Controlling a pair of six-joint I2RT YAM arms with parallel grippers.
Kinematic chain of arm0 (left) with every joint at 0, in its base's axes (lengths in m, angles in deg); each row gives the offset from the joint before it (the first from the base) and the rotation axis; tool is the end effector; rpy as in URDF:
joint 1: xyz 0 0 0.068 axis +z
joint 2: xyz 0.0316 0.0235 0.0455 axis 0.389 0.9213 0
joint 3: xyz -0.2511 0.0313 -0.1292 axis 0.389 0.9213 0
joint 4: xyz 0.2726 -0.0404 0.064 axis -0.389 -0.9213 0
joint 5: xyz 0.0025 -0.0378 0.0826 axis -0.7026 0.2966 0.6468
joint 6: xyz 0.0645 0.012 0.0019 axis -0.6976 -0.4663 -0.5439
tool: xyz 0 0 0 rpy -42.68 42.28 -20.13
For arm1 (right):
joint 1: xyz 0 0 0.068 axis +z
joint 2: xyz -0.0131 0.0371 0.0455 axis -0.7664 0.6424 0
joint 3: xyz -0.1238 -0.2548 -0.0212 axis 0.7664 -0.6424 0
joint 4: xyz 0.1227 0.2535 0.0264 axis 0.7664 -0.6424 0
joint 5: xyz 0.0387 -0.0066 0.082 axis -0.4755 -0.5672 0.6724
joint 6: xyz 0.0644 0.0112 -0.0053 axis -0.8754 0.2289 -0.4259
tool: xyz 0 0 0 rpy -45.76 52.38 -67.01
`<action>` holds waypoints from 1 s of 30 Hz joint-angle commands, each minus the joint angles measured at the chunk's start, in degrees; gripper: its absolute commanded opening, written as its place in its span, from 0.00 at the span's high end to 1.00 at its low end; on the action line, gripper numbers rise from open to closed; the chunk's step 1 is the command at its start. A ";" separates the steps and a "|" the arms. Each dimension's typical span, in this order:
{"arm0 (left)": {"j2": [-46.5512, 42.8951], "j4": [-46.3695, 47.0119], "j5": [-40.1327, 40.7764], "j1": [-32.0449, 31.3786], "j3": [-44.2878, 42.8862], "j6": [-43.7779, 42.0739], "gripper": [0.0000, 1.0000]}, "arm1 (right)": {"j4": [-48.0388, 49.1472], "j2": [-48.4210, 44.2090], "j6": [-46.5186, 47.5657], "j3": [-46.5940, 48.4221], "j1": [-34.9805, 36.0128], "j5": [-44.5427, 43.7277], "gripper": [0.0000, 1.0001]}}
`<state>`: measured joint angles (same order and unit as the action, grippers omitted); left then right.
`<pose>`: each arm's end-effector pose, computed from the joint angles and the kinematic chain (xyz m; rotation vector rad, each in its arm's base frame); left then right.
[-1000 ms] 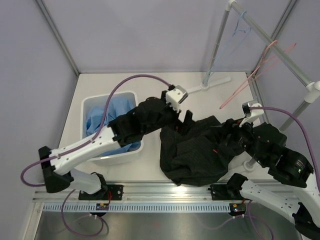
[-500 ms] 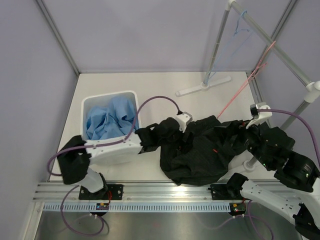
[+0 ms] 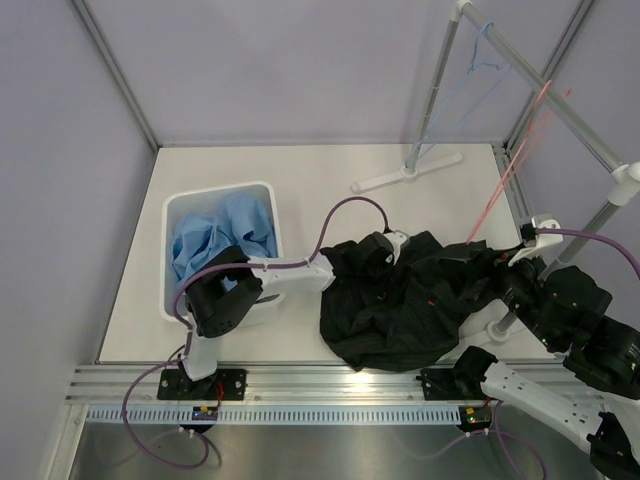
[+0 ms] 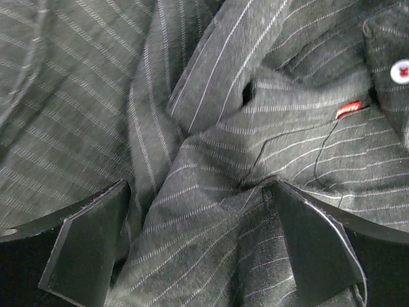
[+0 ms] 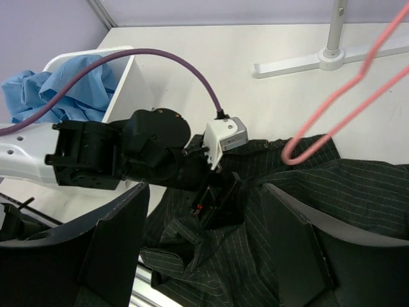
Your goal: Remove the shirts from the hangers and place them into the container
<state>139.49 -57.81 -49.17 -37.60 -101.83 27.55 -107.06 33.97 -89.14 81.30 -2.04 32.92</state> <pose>0.2224 -0.4015 0.1676 0.8140 2.3837 -0.7681 0.0579 0.0355 0.4428 -0.1856 1.7817 0.4956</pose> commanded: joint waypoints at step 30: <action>-30.95 -29.18 35.95 20.50 -49.60 -39.08 1.00 | 11.16 8.14 2.77 0.36 -0.09 5.87 0.23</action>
<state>108.48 -82.47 -16.89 -17.99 -146.04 -0.49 -100.22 39.98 -88.22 79.53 -2.04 36.44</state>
